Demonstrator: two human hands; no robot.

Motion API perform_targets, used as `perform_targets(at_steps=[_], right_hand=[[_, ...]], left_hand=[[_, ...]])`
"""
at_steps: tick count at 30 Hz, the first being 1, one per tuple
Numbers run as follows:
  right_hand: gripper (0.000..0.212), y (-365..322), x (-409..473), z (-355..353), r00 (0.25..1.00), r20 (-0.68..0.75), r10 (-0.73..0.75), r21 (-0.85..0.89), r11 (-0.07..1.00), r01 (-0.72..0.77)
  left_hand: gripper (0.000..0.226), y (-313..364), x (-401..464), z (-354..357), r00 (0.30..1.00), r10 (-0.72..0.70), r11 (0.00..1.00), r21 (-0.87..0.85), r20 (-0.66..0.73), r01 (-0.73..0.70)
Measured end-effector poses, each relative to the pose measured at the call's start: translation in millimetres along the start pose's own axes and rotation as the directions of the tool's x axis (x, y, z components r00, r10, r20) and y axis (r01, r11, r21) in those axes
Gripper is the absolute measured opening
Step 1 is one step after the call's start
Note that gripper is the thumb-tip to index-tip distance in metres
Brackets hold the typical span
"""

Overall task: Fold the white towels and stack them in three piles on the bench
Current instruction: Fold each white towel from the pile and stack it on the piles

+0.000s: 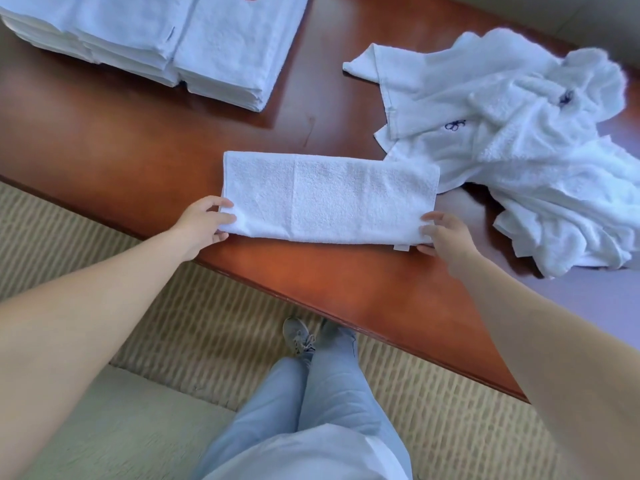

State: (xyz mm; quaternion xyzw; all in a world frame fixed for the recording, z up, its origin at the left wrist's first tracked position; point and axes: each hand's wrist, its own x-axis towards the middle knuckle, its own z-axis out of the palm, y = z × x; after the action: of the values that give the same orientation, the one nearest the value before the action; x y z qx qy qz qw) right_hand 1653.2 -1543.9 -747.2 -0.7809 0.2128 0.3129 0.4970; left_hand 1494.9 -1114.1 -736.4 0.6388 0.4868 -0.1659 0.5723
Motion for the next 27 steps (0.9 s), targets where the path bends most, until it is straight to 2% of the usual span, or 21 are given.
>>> perform_targets(at_steps=[3,5,8,11,13,16,19,27], right_hand=[[0.015,-30.1,3.7,-7.2,0.999,0.028,0.021,0.022,1.0,-0.021],[0.013,-65.4,4.3,-10.7,1.0,0.006,0.003,0.206,0.979,-0.004],[0.014,-114.7,2.6,-13.0,0.999,-0.028,-0.034,0.474,0.88,0.043],[0.013,-126.0,-1.6,-15.5,0.998,-0.033,-0.058,0.532,0.844,0.066],[0.013,-109.2,-5.1,-14.5,0.998,-0.021,-0.059,0.422,0.905,0.062],[0.014,-57.6,-7.3,-10.5,0.998,-0.019,-0.054,0.138,0.989,0.056],[0.019,-9.1,-1.4,-5.3,0.999,0.008,-0.036,-0.084,0.996,0.036],[0.024,1.1,-2.0,2.5,0.991,-0.047,-0.128,-0.329,0.938,0.106]], left_hand=[[0.015,32.7,-1.2,3.9,1.0,0.0,0.998,-0.068,-0.003,0.0],[0.016,68.3,-4.6,4.7,0.999,0.031,0.972,-0.231,-0.027,-0.037],[0.016,117.0,-12.8,0.9,0.995,0.078,0.895,-0.435,-0.057,-0.095],[0.018,131.0,-17.2,-3.4,0.993,0.087,0.876,-0.468,-0.084,-0.116],[0.023,114.7,-15.1,-3.1,0.992,0.086,0.924,-0.364,-0.089,-0.113],[0.023,62.9,-4.2,-1.1,0.994,0.061,0.995,-0.072,-0.089,-0.067],[0.02,11.9,13.9,1.4,0.996,0.073,0.983,0.174,-0.05,-0.064],[0.024,-3.7,19.5,0.7,0.98,0.184,0.948,0.277,-0.078,-0.156]])
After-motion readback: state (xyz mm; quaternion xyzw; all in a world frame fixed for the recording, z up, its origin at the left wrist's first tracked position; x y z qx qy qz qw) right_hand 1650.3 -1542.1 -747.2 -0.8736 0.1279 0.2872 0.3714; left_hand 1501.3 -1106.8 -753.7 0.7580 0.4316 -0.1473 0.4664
